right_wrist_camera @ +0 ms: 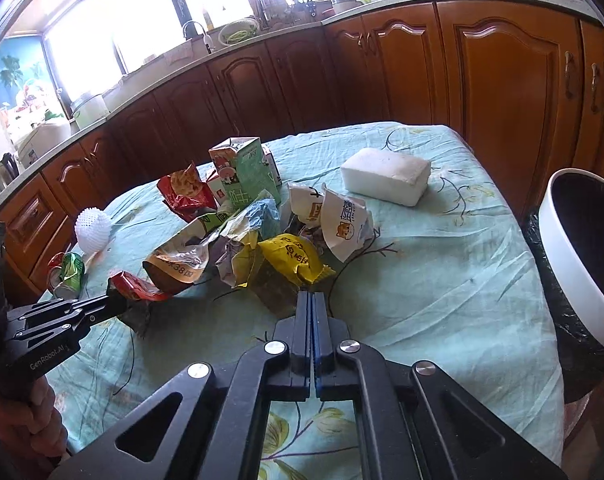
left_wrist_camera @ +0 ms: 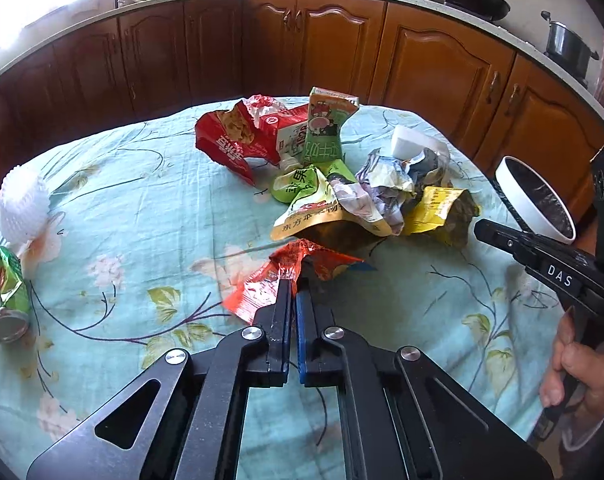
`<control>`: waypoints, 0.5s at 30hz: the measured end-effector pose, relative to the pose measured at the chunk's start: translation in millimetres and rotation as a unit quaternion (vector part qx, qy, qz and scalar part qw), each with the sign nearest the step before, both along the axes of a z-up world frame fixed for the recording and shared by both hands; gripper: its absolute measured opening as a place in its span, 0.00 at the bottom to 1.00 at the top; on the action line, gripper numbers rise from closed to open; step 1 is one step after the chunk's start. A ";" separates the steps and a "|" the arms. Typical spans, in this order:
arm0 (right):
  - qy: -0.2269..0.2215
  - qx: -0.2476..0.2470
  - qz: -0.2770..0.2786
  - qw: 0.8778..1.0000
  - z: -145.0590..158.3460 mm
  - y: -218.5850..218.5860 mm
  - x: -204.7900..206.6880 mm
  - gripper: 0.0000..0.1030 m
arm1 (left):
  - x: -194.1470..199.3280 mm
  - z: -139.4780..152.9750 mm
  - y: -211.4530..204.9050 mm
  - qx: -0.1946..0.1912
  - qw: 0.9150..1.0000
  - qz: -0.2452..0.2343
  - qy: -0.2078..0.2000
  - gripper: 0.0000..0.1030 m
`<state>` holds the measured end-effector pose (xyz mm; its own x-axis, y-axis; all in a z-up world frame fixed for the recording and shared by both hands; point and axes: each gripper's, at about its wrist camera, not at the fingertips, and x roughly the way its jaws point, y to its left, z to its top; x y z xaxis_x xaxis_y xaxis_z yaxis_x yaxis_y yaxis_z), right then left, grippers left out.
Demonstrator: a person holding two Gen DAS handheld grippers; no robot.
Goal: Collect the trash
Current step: 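Grasp the red-orange wrapper with the left gripper while the right grasps the yellow wrapper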
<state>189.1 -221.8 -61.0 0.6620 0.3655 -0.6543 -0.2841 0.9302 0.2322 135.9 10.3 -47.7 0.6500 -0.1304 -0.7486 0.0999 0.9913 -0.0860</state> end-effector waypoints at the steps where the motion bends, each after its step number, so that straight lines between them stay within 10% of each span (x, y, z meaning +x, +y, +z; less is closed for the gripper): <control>1: -0.002 0.004 -0.002 1.000 2.5 -4.5 -3.1 0.00 | -1.7 3.1 -1.5 -0.006 1.000 -0.003 -0.001 0.01; 8: -0.008 0.022 -0.018 1.000 10.7 -32.2 -16.3 0.01 | -9.6 20.2 -29.0 -0.015 0.999 -0.040 -0.014 0.01; 12: 0.004 0.042 0.004 0.999 6.8 -24.6 -7.7 0.34 | -9.6 22.1 -33.2 -0.017 0.999 -0.042 -0.015 0.01; 15: 0.001 0.035 0.012 0.999 4.8 -11.6 5.5 0.39 | -11.2 23.6 -31.2 -0.020 0.999 -0.037 -0.016 0.01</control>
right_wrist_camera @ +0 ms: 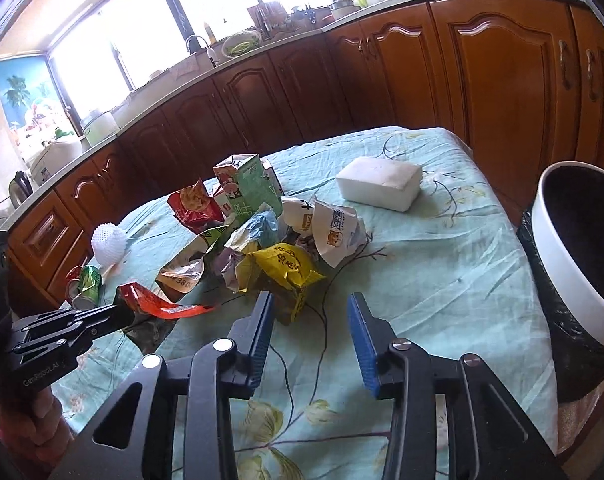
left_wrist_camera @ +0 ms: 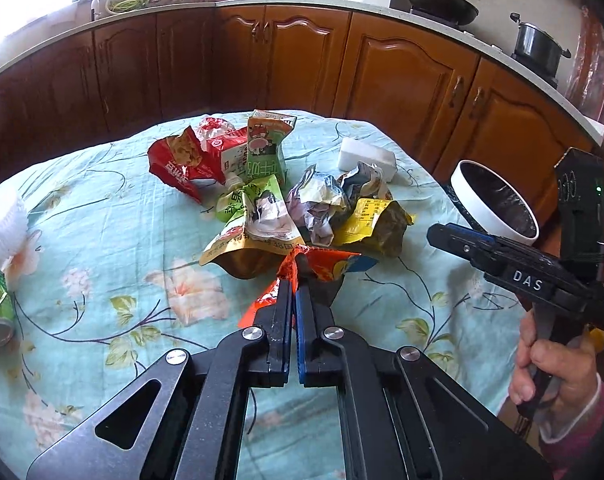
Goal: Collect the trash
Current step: 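Grasp the red-orange wrapper with the left gripper while the right grasps the yellow wrapper, then carry both wrappers over the trash bin and open both grippers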
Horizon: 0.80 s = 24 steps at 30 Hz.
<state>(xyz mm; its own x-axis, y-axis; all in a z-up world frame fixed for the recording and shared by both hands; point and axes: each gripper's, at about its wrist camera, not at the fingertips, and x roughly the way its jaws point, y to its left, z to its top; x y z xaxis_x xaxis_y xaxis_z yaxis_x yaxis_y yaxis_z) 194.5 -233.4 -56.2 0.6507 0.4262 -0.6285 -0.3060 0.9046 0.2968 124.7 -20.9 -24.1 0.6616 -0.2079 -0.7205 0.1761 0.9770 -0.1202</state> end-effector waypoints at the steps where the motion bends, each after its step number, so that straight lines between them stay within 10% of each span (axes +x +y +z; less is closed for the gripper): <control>1: 0.004 -0.001 0.004 1.000 -1.7 4.7 5.6 0.39 | 0.2 0.0 1.1 -0.001 1.000 0.002 0.000 0.01; 5: 0.021 -0.018 0.010 1.000 -14.0 18.3 29.0 0.37 | 2.1 0.5 6.4 -0.012 1.000 0.006 0.005 0.01; 7: 0.029 -0.023 0.005 0.999 -19.8 19.6 36.6 0.13 | 1.3 3.9 5.8 -0.017 1.000 0.003 0.003 0.01; 13: 0.011 0.001 -0.015 1.000 -5.4 -10.6 14.7 0.01 | 3.1 14.1 -11.2 -0.020 1.000 -0.019 -0.009 0.01; 24: -0.020 0.005 -0.110 0.994 26.5 -115.4 -34.9 0.00 | 23.2 19.8 -90.7 -0.030 0.994 -0.101 -0.013 0.01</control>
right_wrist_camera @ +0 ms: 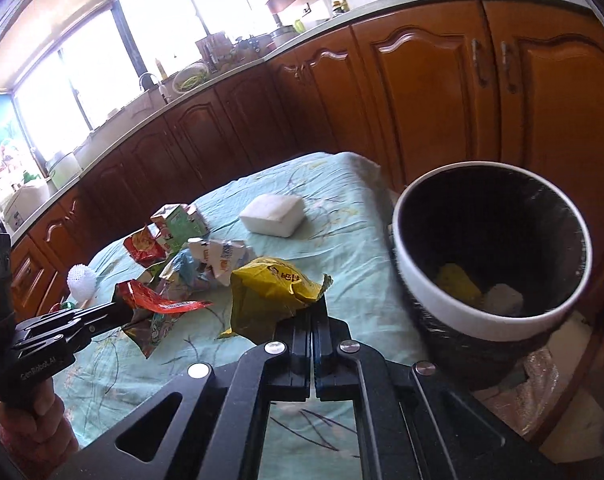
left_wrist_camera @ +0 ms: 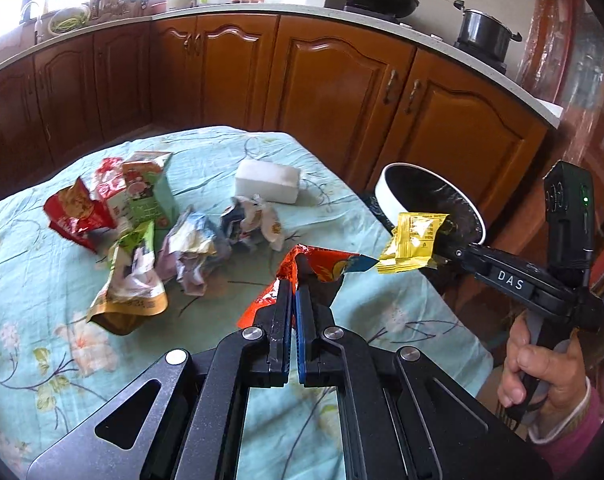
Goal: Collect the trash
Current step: 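Carry both wrappers over the trash bin and open both grippers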
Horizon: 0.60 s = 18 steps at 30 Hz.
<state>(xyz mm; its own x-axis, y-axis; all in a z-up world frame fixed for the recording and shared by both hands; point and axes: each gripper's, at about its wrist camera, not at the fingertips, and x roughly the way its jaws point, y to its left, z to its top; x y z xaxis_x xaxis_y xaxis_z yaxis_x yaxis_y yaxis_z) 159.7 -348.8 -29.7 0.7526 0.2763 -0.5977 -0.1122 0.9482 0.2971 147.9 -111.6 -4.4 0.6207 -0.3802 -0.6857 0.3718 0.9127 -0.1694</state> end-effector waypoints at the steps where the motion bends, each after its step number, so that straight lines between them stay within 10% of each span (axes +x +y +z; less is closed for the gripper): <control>1: -0.002 0.001 -0.009 1.000 2.1 -8.8 -2.5 0.00 | 2.1 1.2 -8.0 -0.001 1.000 -0.007 -0.001 0.01; 18: -0.004 -0.008 -0.115 0.993 10.4 -107.7 -3.1 0.00 | 41.2 12.7 -116.9 -0.004 0.996 -0.094 -0.008 0.01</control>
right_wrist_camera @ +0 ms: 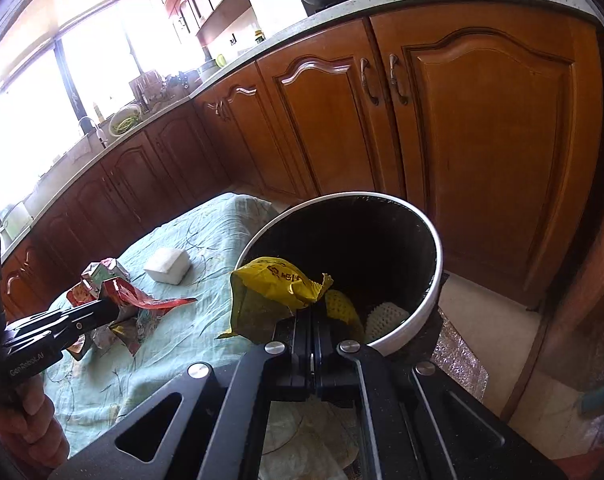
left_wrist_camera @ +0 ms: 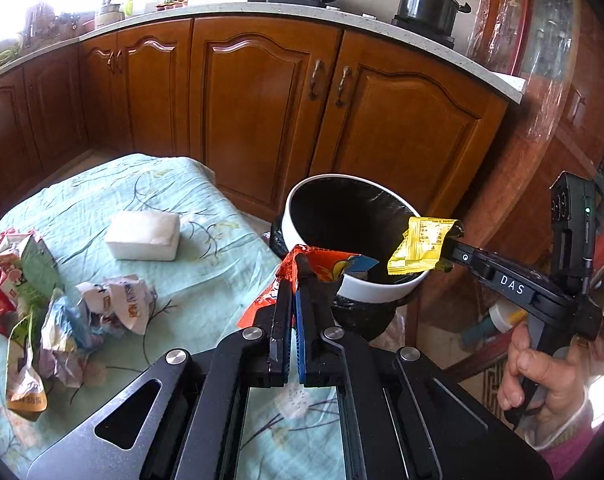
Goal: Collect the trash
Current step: 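Carry both wrappers over the trash bin and open both grippers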
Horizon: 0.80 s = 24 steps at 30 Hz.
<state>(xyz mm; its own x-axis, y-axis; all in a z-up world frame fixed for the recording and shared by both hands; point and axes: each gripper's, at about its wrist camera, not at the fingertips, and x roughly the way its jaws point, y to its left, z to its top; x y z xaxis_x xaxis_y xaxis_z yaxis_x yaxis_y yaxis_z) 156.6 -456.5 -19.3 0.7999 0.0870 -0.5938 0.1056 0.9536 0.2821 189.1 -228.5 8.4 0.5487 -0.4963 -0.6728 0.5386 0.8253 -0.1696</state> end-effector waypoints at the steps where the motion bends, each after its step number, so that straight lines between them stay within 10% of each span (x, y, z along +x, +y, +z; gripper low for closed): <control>1: 0.002 0.000 -0.002 1.000 -0.5 -2.5 1.7 0.00 | 2.6 0.2 -5.1 0.000 1.000 -0.003 0.001 0.01; 24: 0.077 -0.041 0.000 0.996 -10.6 -35.1 60.1 0.07 | 73.7 -12.6 -110.3 0.039 0.997 -0.059 0.031 0.04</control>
<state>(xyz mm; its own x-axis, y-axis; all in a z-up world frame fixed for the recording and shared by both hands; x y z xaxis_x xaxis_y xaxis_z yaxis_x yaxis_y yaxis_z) 216.7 -491.6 -29.8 0.6983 0.0333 -0.7150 0.1408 0.9730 0.1828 262.8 -338.8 -4.2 0.4460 -0.5004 -0.7421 0.6232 0.7687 -0.1438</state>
